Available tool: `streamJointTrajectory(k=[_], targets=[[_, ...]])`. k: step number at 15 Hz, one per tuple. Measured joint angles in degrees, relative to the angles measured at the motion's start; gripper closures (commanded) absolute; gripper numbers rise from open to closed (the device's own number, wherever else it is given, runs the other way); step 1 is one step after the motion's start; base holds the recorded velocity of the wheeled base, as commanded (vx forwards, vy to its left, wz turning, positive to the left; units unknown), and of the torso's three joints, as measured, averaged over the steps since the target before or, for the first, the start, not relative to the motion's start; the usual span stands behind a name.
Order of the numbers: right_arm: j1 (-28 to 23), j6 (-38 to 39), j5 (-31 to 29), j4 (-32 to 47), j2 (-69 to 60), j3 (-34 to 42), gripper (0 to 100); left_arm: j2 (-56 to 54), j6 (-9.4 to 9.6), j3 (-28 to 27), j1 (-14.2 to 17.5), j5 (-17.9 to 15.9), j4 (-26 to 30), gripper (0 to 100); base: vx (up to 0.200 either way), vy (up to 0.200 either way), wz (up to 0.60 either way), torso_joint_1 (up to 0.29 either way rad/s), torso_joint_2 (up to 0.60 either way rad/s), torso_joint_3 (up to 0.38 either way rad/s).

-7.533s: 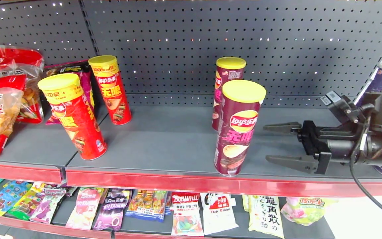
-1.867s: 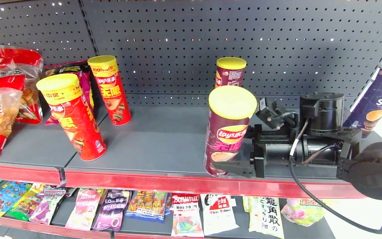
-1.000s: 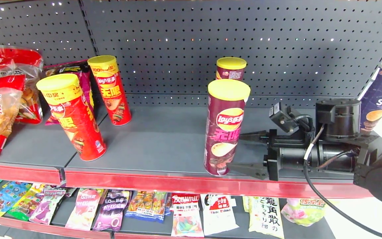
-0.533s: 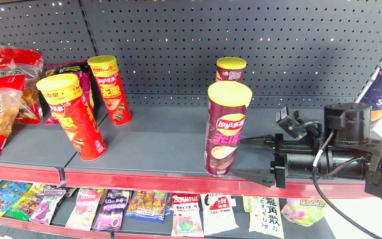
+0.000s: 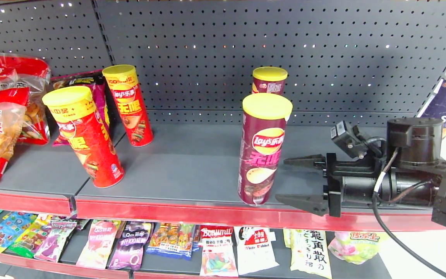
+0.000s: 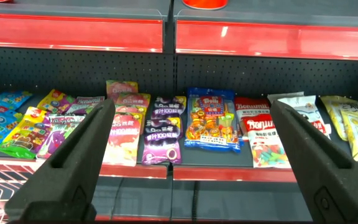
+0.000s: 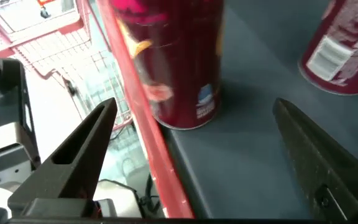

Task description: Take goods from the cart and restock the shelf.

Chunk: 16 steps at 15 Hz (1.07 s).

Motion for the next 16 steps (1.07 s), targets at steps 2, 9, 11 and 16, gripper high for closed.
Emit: streamJointTrajectory(k=[2, 9, 11, 16], targets=[[-1.6, -0.9, 6.2, 0.0, 1.6, -3.1, 0, 0.0, 0.0, 0.0, 0.0, 0.0, 0.0, 0, 0.0, 0.0, 0.0, 0.0, 0.0, 0.0], [-0.5, -1.5, 7.4, 0.0, 6.7, -10.3, 0, 0.0, 0.0, 0.0, 0.0, 0.0, 0.0, 0, 0.0, 0.0, 0.0, 0.0, 0.0, 0.0], [-0.2, -1.5, 7.9, 0.0, 7.2, -10.8, 0, 0.0, 0.0, 0.0, 0.0, 0.0, 0.0, 0, 0.0, 0.0, 0.0, 0.0, 0.0, 0.0], [-0.3, -1.2, 16.2, 0.1, 8.6, -13.3, 0, 0.0, 0.0, 0.0, 0.0, 0.0, 0.0, 0, 0.0, 0.0, 0.0, 0.0, 0.0, 0.0]])
